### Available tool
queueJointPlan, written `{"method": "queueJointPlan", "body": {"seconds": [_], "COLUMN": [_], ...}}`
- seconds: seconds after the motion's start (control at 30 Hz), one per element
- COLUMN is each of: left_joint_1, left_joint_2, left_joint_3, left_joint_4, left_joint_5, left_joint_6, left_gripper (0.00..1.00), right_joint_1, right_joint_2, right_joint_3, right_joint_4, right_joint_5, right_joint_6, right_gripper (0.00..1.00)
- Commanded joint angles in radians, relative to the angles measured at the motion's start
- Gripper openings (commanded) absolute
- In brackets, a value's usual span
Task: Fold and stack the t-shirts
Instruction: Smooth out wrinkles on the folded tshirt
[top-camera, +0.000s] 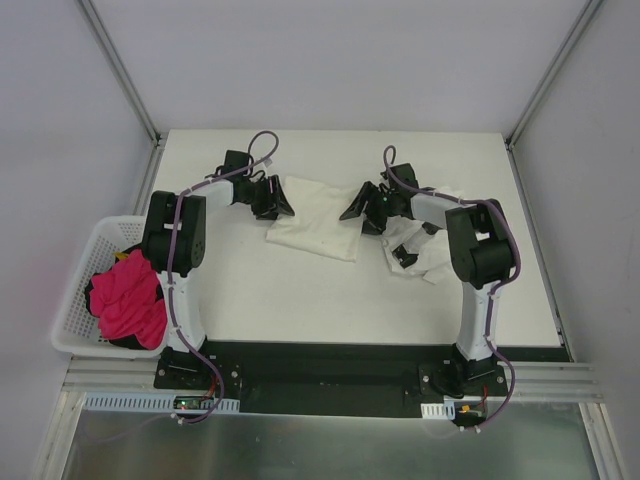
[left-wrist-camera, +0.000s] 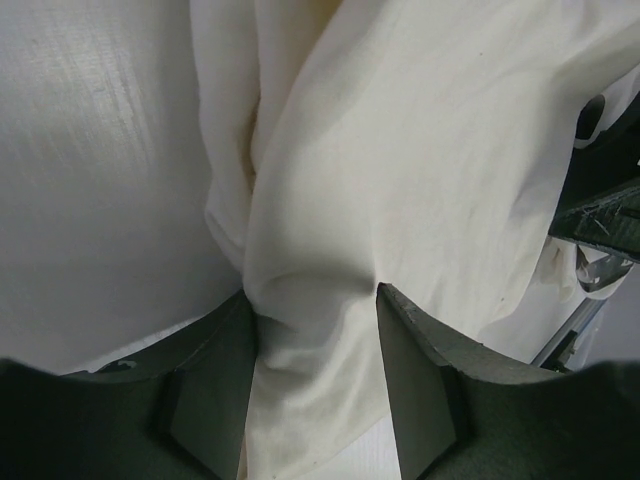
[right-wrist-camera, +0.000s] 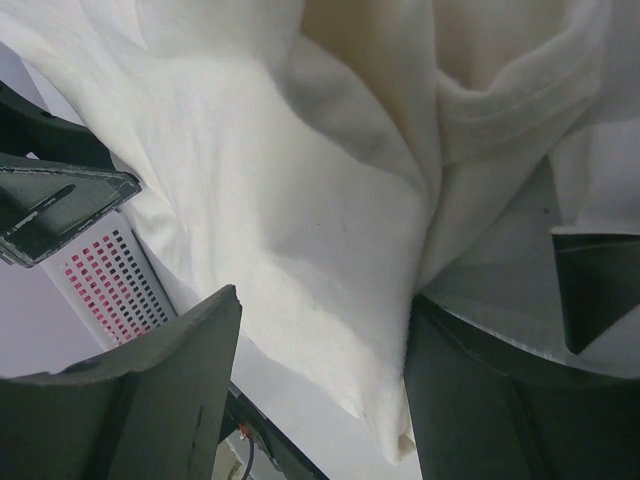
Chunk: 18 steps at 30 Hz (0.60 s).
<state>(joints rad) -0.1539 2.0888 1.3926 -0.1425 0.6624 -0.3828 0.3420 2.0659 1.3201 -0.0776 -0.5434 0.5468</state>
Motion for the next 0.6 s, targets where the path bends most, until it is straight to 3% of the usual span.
{"method": "queueJointPlan", "body": {"seconds": [0.0,0.57], "left_joint_1": [-0.018,-0.039], "left_joint_2": [0.014,0.07], "left_joint_3": [-0.007,-0.014], "left_joint_4": [0.017,0.096], "left_joint_5": [0.048,0.105], "left_joint_6": [-0.01,-0.064], "left_gripper": [0.49,0.48], "right_joint_1": [0.012,0.011], "right_joint_2": [0.043,0.069], "right_joint_3": [0.004,0.021], "right_joint_4": [-0.001,0.019], "right_joint_5": [0.03,0.014], "right_joint_6": [-0.001,0.01], "right_gripper": [0.65,0.64]}}
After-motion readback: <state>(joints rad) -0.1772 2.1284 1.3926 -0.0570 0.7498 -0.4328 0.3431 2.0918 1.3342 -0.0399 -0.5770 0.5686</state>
